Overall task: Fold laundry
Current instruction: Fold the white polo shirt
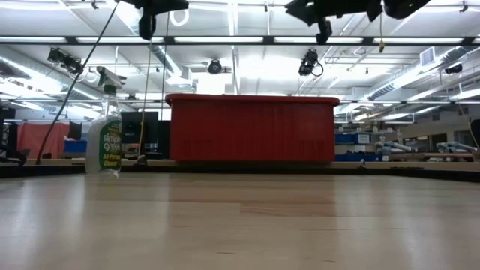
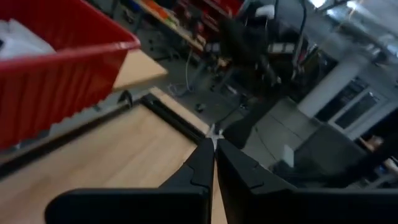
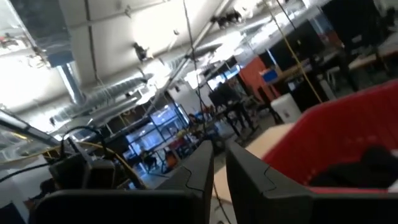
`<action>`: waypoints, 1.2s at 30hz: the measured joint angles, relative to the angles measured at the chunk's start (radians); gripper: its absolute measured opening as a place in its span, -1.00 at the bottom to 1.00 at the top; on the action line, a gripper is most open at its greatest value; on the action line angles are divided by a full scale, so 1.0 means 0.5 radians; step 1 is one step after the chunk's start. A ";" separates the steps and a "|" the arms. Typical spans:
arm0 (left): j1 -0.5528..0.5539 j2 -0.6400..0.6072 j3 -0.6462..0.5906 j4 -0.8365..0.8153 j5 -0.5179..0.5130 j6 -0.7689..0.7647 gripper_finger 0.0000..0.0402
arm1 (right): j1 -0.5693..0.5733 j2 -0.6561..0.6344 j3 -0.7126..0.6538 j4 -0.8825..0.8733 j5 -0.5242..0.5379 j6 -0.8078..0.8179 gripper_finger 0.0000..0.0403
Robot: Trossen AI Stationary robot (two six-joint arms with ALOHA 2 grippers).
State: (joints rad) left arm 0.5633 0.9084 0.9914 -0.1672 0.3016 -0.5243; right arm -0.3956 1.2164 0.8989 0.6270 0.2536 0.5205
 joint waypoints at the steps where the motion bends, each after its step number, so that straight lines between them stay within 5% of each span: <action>1: 0.021 0.017 0.003 0.019 -0.001 -0.021 -0.89 | -0.003 0.018 0.000 0.001 0.020 0.005 -0.74; 10: 0.186 0.461 0.081 0.164 -0.022 0.051 -0.89 | -0.295 0.063 -0.001 -0.156 -0.170 -0.034 -0.74; 20: 0.143 0.957 0.542 -0.080 -0.760 0.767 -0.68 | -0.692 0.084 -0.001 -0.441 -0.750 -0.274 -0.66; 28: 0.139 1.273 0.850 -0.211 -1.056 1.322 -0.26 | -0.826 0.083 -0.001 -0.481 -0.723 -0.373 -0.46; 36: 0.158 1.547 1.142 -0.528 -1.151 1.670 -0.22 | -0.826 0.083 -0.001 -0.490 -0.771 -0.423 -0.46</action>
State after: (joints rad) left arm 0.6423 1.6820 1.5626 -0.4314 -0.2738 0.3106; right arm -0.8085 1.2579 0.8986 0.3820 -0.1318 0.3088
